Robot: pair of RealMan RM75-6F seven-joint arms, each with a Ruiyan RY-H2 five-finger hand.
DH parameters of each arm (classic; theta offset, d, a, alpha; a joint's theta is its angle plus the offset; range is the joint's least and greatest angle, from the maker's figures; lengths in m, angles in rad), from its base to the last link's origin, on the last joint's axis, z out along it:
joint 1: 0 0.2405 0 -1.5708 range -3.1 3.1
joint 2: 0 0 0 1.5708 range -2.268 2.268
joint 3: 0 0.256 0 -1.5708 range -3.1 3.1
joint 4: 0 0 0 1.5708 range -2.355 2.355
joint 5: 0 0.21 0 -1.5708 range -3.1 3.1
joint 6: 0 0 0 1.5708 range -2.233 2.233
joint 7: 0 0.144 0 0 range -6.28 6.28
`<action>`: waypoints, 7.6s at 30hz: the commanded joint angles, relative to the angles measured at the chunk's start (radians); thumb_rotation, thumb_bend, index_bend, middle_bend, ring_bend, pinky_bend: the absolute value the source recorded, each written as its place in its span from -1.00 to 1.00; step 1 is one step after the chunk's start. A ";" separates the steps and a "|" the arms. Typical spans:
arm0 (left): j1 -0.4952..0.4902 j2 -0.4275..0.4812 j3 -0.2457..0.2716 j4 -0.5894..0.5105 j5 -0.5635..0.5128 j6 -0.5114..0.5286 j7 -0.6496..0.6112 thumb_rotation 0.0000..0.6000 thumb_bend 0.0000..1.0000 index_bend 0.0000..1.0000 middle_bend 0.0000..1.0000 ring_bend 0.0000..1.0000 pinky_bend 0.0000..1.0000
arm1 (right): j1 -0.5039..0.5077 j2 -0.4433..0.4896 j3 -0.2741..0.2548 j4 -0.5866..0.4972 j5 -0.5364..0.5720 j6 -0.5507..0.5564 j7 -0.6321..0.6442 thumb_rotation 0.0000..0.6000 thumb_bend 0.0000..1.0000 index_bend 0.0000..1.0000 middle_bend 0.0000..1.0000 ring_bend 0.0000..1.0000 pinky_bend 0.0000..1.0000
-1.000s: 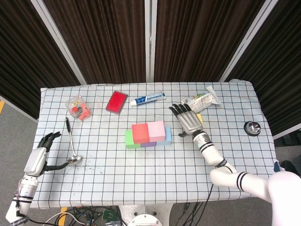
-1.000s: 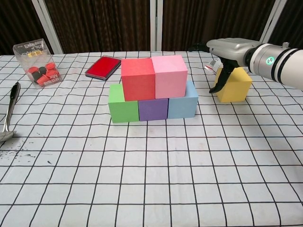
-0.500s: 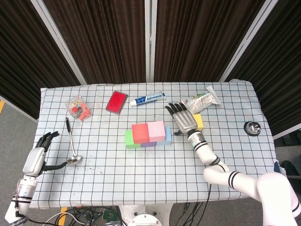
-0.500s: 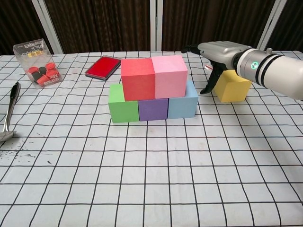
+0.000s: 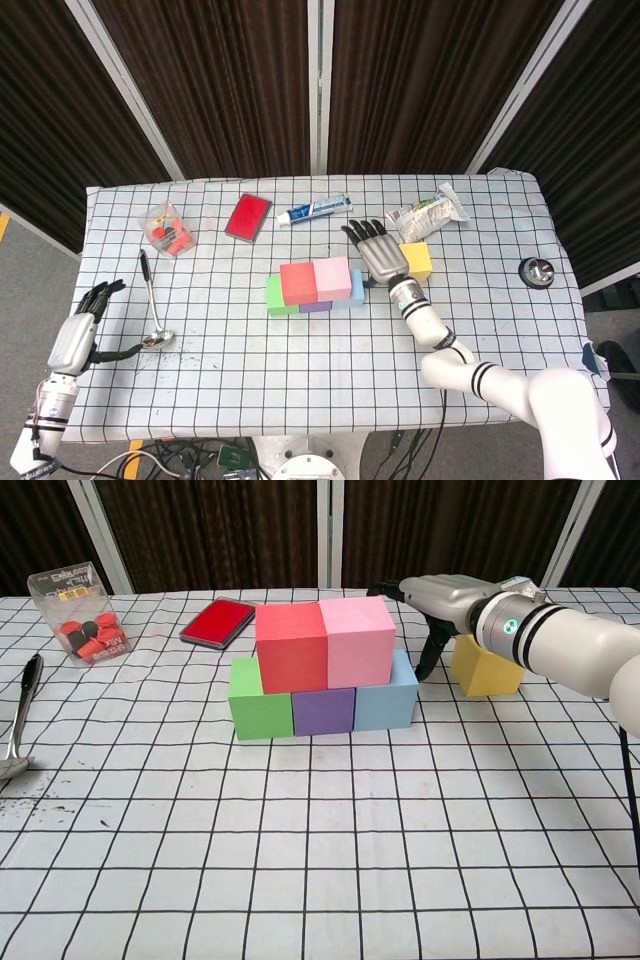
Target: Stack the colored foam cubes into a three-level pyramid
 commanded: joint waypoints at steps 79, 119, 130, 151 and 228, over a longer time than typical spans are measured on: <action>0.003 0.014 -0.036 -0.031 -0.011 0.039 0.026 1.00 -1.00 -0.87 -0.76 -1.00 -0.88 | -0.143 0.531 0.091 -0.576 0.113 0.058 -0.084 1.00 -0.97 -1.00 -0.91 -1.00 -1.00; 0.005 0.010 -0.038 -0.071 -0.022 0.041 0.098 1.00 -1.00 -0.88 -0.77 -1.00 -0.87 | -0.100 0.264 -0.062 -0.134 0.022 -0.106 0.021 1.00 -1.00 -1.00 -0.54 -1.00 -1.00; 0.006 0.007 -0.034 -0.064 -0.018 0.041 0.098 1.00 -1.00 -0.88 -0.76 -1.00 -0.87 | -0.140 0.256 -0.047 -0.140 -0.088 0.035 0.101 1.00 -0.81 -1.00 -0.05 -0.85 -1.00; 0.002 0.024 -0.041 -0.103 -0.018 0.039 0.112 1.00 -1.00 -0.87 -0.77 -1.00 -0.87 | -0.027 0.716 0.133 -0.783 -0.079 -0.034 0.096 1.00 -0.75 -1.00 -0.01 -0.77 -1.00; -0.002 -0.001 0.000 0.002 0.055 0.089 0.285 1.00 -1.00 -0.86 -0.77 -1.00 -0.88 | 0.622 0.570 -0.107 -0.762 0.841 -0.060 -0.321 1.00 -0.76 -1.00 0.04 -0.72 -1.00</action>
